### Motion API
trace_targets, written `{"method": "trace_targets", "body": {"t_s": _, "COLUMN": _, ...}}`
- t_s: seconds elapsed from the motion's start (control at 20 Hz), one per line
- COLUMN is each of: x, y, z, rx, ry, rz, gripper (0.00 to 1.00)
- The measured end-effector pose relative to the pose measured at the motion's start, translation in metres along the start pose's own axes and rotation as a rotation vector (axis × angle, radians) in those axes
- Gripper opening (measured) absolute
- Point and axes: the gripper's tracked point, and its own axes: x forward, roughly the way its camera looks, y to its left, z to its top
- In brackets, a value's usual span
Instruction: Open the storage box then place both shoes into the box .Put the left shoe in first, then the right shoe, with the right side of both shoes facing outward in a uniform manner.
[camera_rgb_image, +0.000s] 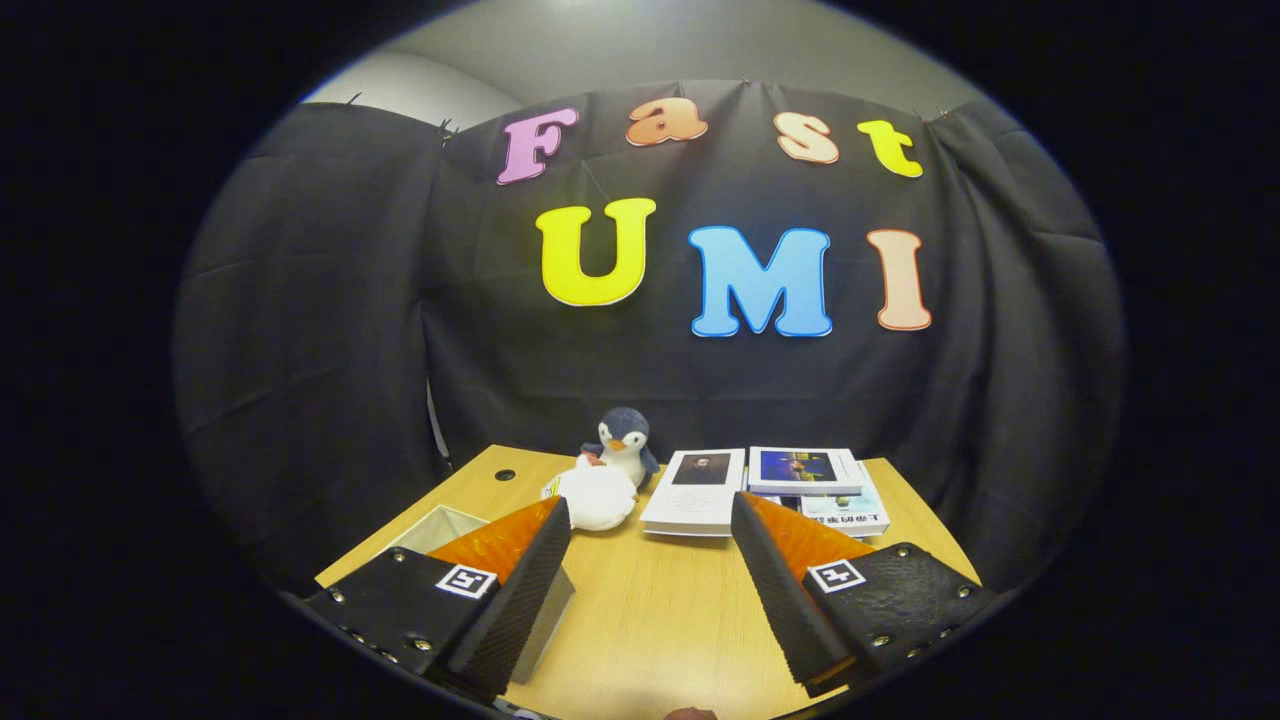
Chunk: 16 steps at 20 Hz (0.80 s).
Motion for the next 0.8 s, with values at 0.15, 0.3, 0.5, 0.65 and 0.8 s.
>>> {"method": "trace_targets", "body": {"t_s": 0.15, "x": -0.009, "y": -0.021, "z": 0.006, "rx": -0.020, "ry": -0.049, "rz": -0.041, "gripper": 0.98}}
{"method": "trace_targets", "body": {"t_s": 0.3, "x": -0.017, "y": -0.042, "z": 0.016, "rx": -0.040, "ry": -0.106, "rz": -0.091, "gripper": 0.98}}
{"method": "trace_targets", "body": {"t_s": 0.5, "x": -0.023, "y": -0.053, "z": 0.025, "rx": -0.042, "ry": -0.151, "rz": -0.118, "gripper": 0.98}}
{"method": "trace_targets", "body": {"t_s": 0.65, "x": -0.024, "y": -0.059, "z": 0.034, "rx": -0.027, "ry": -0.187, "rz": -0.131, "gripper": 0.97}}
{"method": "trace_targets", "body": {"t_s": 0.8, "x": -0.024, "y": -0.058, "z": 0.039, "rx": -0.024, "ry": -0.203, "rz": -0.128, "gripper": 0.98}}
